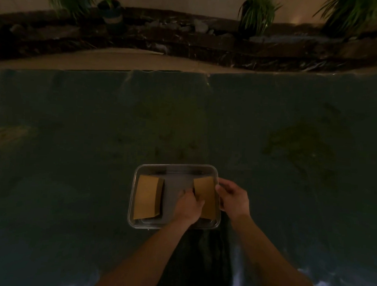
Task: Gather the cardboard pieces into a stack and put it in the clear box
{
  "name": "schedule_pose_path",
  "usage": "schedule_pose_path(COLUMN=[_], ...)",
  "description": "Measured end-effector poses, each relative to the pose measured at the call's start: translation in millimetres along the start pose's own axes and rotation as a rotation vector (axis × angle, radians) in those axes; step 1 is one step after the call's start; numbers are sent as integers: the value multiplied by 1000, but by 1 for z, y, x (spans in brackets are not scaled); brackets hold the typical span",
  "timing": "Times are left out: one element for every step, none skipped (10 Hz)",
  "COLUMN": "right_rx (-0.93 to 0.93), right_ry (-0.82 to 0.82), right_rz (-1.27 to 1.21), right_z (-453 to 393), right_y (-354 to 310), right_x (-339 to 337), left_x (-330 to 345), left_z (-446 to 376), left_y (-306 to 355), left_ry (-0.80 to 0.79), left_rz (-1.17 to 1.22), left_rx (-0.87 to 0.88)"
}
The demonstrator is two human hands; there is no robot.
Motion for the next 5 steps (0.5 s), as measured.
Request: schedule_pose_path(right_rx=[-3,-22,-78,-153,-330], right_ry=[12,34,103,148,200], right_rz=[31,69,97,98,143], right_z=[3,8,24,41,81], right_y=[-4,-5,-6,-11,-25], right_x=[1,-2,-8,-13,-18], left_x=[-5,-15,-39,-64,-108], left_z=[1,5,23,40,77], left_y=[2,2,0,1,6], left_ry=[-48,-53,83,224,407], left_rz=[21,30,36,35,66], left_rx=[25,57,140,227,396])
Point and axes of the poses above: each hand's wrist, its own z-axis away from the middle knuckle, its own x-axis out of the palm, y = z × x, the point moved 1 cm from there along -z, towards the middle knuckle, and after that the axes turned 11 degrees about x, right-handed, at the moved point
